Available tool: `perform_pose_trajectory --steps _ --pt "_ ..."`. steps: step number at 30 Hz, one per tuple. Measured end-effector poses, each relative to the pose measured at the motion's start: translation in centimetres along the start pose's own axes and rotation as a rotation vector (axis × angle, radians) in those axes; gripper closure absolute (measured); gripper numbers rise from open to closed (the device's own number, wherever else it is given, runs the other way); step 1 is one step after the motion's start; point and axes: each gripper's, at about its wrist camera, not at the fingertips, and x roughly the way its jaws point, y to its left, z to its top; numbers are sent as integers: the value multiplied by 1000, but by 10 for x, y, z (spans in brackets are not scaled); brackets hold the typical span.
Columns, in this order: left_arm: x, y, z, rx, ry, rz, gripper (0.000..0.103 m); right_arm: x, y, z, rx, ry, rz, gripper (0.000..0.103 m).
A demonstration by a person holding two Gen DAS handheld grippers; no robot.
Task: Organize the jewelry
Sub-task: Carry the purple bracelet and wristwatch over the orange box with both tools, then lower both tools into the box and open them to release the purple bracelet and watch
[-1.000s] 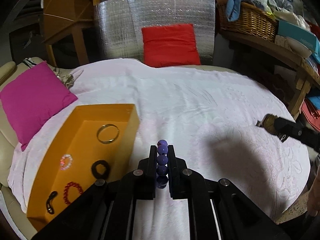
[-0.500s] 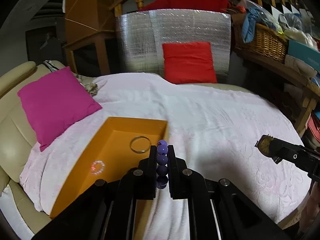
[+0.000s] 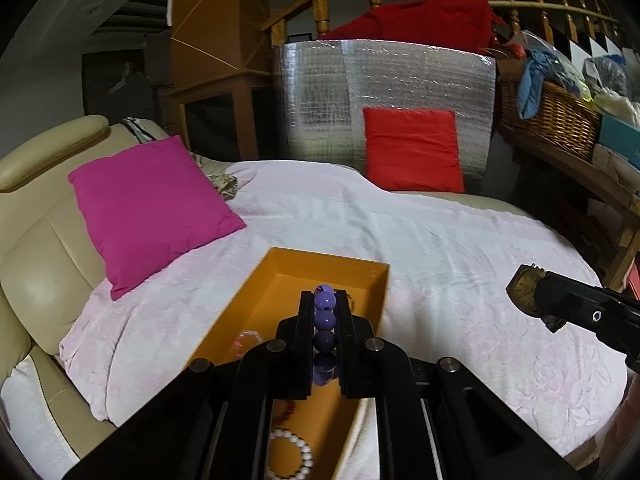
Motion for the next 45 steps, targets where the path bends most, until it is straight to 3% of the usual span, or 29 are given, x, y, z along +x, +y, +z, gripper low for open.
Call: perform_pose_trajectory --steps 15,45 --pt "3 49 -4 -54 5 65 93 47 43 4 -43 52 57 88" --pt "29 110 -8 -90 43 127 93 117 69 16 -37 103 87 88"
